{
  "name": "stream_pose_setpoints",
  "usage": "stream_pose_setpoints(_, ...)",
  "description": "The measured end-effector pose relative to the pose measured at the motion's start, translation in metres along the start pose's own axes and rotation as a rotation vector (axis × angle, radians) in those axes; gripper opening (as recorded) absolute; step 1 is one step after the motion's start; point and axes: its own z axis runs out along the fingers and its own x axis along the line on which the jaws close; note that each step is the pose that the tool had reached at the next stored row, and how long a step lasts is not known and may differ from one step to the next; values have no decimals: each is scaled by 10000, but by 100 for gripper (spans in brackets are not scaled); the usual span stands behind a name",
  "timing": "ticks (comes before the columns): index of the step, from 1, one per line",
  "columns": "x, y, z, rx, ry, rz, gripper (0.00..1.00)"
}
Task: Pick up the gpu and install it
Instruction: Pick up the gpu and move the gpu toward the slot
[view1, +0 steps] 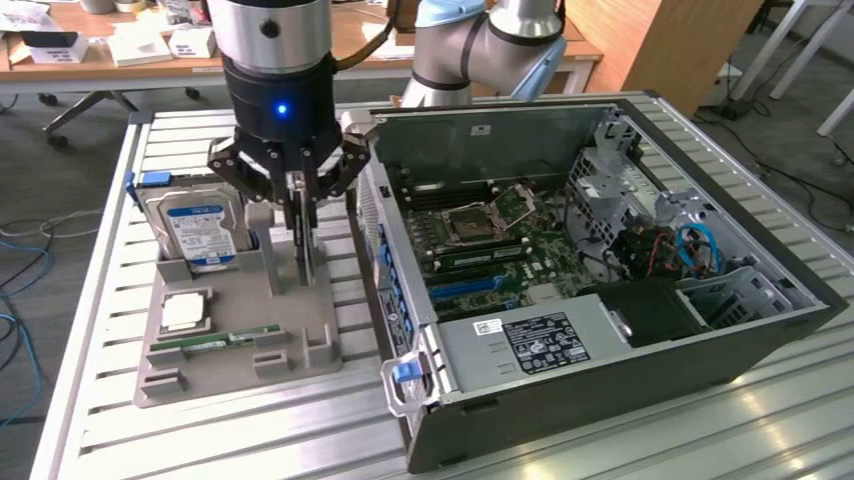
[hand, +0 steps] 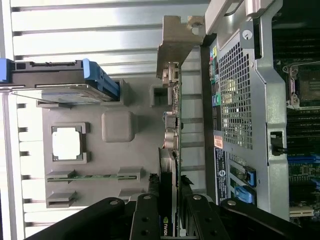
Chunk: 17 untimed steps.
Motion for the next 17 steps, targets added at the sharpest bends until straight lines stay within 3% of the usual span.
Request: stream_pose_setpoints(17, -7, 27, -402, -338, 18, -8, 26)
